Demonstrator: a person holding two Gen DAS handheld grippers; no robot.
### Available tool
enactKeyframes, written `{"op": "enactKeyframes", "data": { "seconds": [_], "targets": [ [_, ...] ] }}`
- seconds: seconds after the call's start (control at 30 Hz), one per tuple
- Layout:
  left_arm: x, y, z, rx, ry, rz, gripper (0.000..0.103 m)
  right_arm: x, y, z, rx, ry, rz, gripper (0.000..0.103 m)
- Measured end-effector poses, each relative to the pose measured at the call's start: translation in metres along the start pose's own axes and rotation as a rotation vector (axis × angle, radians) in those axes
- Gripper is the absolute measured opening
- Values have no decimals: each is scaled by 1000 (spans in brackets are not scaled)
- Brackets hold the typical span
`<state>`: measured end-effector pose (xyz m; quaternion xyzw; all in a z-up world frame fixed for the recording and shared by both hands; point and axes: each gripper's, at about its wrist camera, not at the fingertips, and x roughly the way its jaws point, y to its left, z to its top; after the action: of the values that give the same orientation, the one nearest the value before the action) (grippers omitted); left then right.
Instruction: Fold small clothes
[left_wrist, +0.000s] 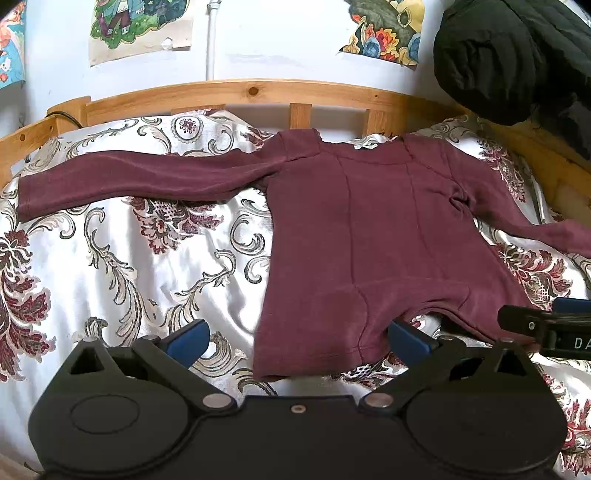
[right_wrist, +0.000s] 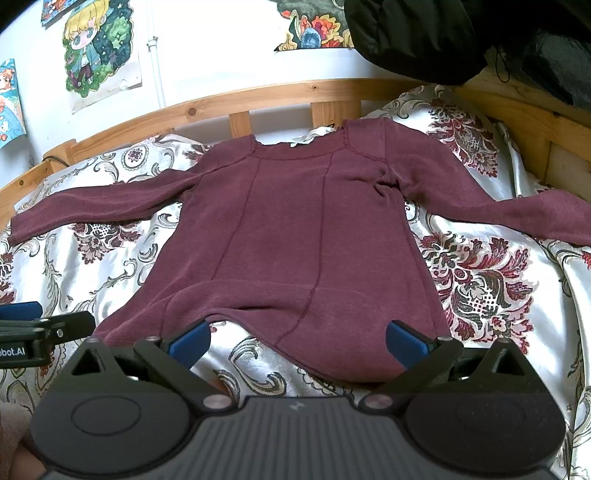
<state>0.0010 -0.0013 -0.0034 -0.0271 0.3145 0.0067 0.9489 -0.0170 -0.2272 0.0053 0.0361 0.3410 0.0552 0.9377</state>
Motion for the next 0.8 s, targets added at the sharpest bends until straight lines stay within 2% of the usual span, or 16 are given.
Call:
{"op": "enactKeyframes", "data": {
  "seconds": [0.33, 0.6, 0.7, 0.8],
  "targets": [
    [7, -2, -1, 14, 49, -7, 102, 3, -9, 0, 9, 2, -28, 103],
    [9, -4, 12, 25, 89, -35, 102, -5, -56, 15, 73, -100, -180, 103],
    [18, -10, 28, 104, 132, -94, 102, -4, -87, 23, 131, -121, -239, 103],
    [25, -12, 52, 205, 108, -94, 102, -1, -124, 35, 192, -142, -285, 103]
  ]
}}
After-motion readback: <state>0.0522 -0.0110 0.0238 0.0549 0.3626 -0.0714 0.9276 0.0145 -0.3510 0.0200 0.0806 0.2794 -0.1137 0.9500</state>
